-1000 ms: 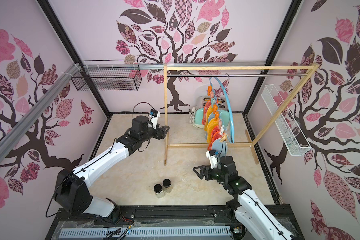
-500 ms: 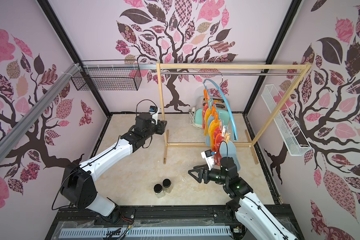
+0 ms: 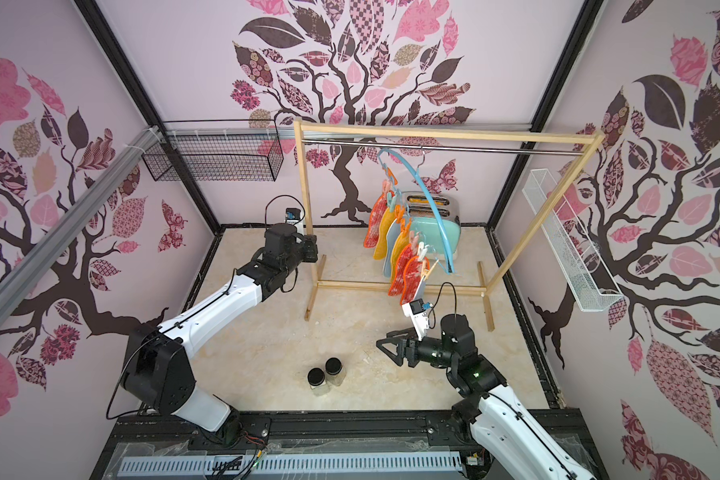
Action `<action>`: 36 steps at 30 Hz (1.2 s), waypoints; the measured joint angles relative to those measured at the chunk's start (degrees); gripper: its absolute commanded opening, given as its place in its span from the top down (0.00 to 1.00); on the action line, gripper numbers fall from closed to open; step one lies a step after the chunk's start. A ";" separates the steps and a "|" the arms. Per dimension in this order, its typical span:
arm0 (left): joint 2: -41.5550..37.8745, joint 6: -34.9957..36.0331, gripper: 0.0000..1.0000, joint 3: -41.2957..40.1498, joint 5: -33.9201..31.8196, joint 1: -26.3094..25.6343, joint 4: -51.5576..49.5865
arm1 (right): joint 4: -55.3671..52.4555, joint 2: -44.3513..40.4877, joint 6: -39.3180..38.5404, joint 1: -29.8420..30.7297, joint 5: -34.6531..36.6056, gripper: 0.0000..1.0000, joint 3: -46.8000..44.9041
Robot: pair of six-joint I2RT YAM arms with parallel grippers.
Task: Take the shoe insoles off the hanger
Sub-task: Move the clothesline to the center of the board.
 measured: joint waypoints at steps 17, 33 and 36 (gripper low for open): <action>-0.11 -1.27 0.92 0.00 1.95 11.65 0.02 | 0.11 0.31 0.00 0.04 -0.37 0.30 -0.11; 2.47 -5.01 0.96 2.10 3.48 16.68 0.76 | 0.11 1.33 -0.07 0.04 0.22 0.29 -0.26; 2.47 -5.73 0.96 2.34 3.61 17.25 0.26 | 0.09 1.64 -0.11 0.04 0.72 0.29 -0.28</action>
